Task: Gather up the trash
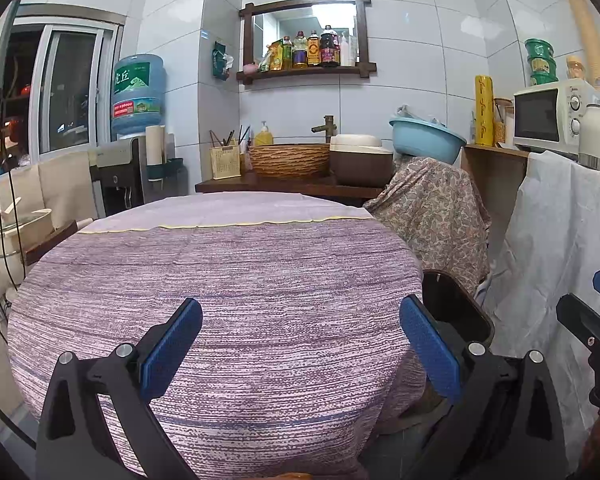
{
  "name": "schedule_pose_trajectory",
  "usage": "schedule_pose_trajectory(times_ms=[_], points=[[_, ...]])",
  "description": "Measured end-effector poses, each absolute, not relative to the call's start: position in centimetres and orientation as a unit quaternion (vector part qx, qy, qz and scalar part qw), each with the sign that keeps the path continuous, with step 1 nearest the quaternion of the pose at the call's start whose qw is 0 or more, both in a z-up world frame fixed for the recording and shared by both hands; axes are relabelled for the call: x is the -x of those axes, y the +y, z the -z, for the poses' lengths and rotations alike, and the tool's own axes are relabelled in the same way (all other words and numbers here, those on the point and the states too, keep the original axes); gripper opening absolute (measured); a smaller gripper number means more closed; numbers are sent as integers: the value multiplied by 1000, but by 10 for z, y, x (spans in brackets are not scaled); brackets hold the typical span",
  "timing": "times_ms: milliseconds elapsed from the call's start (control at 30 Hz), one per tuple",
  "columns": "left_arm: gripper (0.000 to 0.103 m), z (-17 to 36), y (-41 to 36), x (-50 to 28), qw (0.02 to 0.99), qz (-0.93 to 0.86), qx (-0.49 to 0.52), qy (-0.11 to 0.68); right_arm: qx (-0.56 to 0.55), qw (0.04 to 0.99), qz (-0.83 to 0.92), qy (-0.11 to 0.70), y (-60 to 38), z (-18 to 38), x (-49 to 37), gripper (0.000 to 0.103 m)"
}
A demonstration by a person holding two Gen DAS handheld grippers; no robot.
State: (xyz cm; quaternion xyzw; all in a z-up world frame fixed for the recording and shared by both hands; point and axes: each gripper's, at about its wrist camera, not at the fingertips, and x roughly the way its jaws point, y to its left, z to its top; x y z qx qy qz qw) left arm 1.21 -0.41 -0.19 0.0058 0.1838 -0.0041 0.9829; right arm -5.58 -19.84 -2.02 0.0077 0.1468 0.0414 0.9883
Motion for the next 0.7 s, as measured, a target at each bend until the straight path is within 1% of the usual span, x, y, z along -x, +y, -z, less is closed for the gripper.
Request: schedule_pose_trajectory(times_ms=[700], points=[[98,1,-6,-13,983,4,-5,184,-9,988,-41,151,-196,24,55,97]])
